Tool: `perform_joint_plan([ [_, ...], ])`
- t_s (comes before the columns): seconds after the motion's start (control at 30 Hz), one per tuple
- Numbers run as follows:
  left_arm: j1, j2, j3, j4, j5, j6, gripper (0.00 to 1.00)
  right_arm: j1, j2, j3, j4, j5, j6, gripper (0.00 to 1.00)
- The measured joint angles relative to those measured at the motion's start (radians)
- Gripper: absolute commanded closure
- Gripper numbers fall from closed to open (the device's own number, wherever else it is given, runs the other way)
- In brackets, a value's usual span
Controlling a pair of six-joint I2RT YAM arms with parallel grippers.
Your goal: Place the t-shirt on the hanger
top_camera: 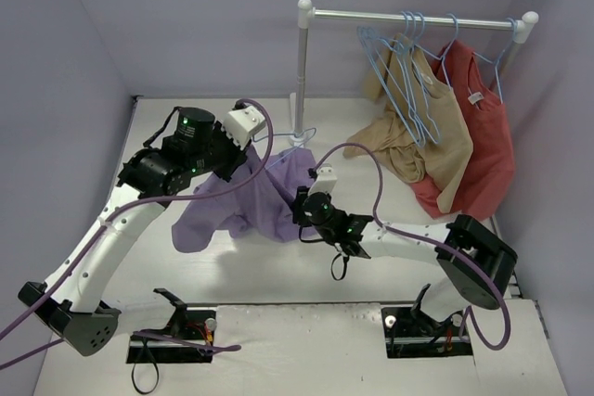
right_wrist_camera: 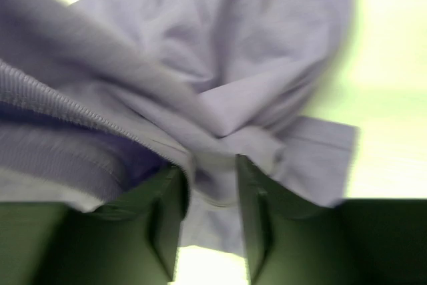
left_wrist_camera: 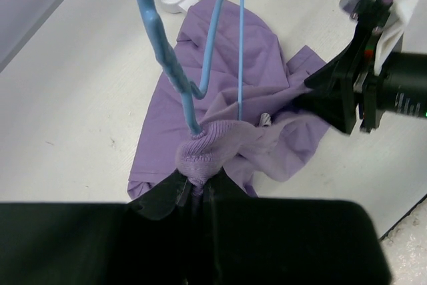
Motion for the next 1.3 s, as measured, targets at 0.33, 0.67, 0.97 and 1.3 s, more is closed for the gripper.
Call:
perform_joint_plan([
  [0.33, 0.000, -0.079, -0.046, 0.007, 0.069, 0.042, 1.00, -0.134, -0.163, -0.004, -0.067, -0.058, -0.098, 1.00],
  [0.67, 0.000, -0.196, -0.193, 0.008, 0.161, 0.141, 1.00, -0.344, -0.175, 0.131, -0.223, -0.243, -0.234, 1.00],
  [0.97, -0.009, -0.183, -0.218, 0.013, 0.160, 0.167, 1.00, -0.389, -0.176, 0.281, -0.355, -0.319, -0.309, 1.00],
  [1.3, -0.070, -0.091, -0.213, 0.041, 0.088, 0.166, 1.00, -0.359, -0.176, 0.445, -0.470, -0.340, -0.377, 1.00],
])
